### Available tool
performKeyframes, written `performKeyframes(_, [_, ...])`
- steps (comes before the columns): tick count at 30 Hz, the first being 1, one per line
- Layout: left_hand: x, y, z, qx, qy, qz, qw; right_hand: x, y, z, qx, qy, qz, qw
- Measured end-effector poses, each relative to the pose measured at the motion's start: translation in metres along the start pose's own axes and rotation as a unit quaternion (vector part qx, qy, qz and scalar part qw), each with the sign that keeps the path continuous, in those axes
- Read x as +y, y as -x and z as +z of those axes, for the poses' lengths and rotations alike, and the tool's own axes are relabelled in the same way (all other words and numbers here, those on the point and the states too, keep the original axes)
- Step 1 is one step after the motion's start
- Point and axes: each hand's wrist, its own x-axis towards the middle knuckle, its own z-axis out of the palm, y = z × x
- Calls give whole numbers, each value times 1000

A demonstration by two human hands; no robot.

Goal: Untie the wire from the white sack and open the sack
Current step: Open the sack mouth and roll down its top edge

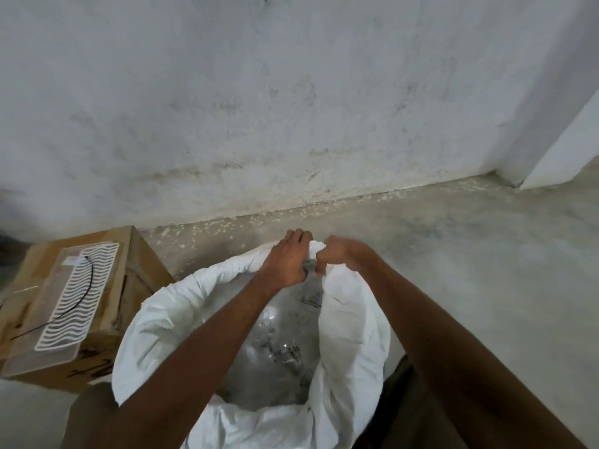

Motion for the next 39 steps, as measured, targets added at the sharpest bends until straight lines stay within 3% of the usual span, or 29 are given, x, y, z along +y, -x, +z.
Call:
performKeyframes(3, [7, -9, -6, -30, 7, -81, 996, 3, 1, -3, 0, -16, -16, 1000])
performKeyframes(6, [9, -25, -16, -87, 2, -123, 989, 10, 7, 26, 157, 13, -10, 987])
performKeyframes(8, [7, -37, -20, -143, 26, -133, 980, 13, 17, 50, 274, 73, 16, 959])
performKeyframes(10, [4, -47, -23, -194, 66, -129, 970, 19, 25, 59, 319, 74, 22, 945])
performKeyframes(12, [0, -48, -20, -210, 82, -100, 969, 24, 24, 49, 276, -3, 4, 961])
performKeyframes(15, [4, -32, -13, -95, 37, 26, 994, 26, 15, 23, 143, -116, 25, 983])
performKeyframes(17, [12, -22, -12, -51, 35, 105, 993, 20, 16, 9, 50, -123, 12, 991])
performKeyframes(19, [21, -21, -20, -59, 48, 76, 994, 17, 18, 1, 3, -132, 11, 991])
performKeyframes(22, [31, -35, -33, -99, -51, 23, 993, 18, 26, 15, 66, -171, 7, 983])
performKeyframes(25, [37, -47, -30, -154, -82, -10, 985, 23, 40, 52, 222, -55, 38, 973])
performKeyframes(27, [41, -53, -27, -207, -85, -14, 975, 33, 46, 63, 253, -52, 46, 965])
performKeyframes(29, [44, -55, -24, -224, -60, 9, 973, 43, 44, 59, 242, -105, 54, 963])
performKeyframes(31, [45, -47, -18, -169, -37, 73, 982, 51, 42, 44, 217, -152, 64, 962])
performKeyframes(34, [40, -29, -9, -67, -32, 165, 984, 46, 53, 16, 75, -212, 30, 974])
performKeyframes(37, [46, -27, -12, -90, -4, 108, 990, 43, 57, 8, 14, -247, 6, 969])
performKeyframes(39, [52, -35, -20, -117, -44, 67, 990, 43, 53, 22, 91, -238, 6, 967])
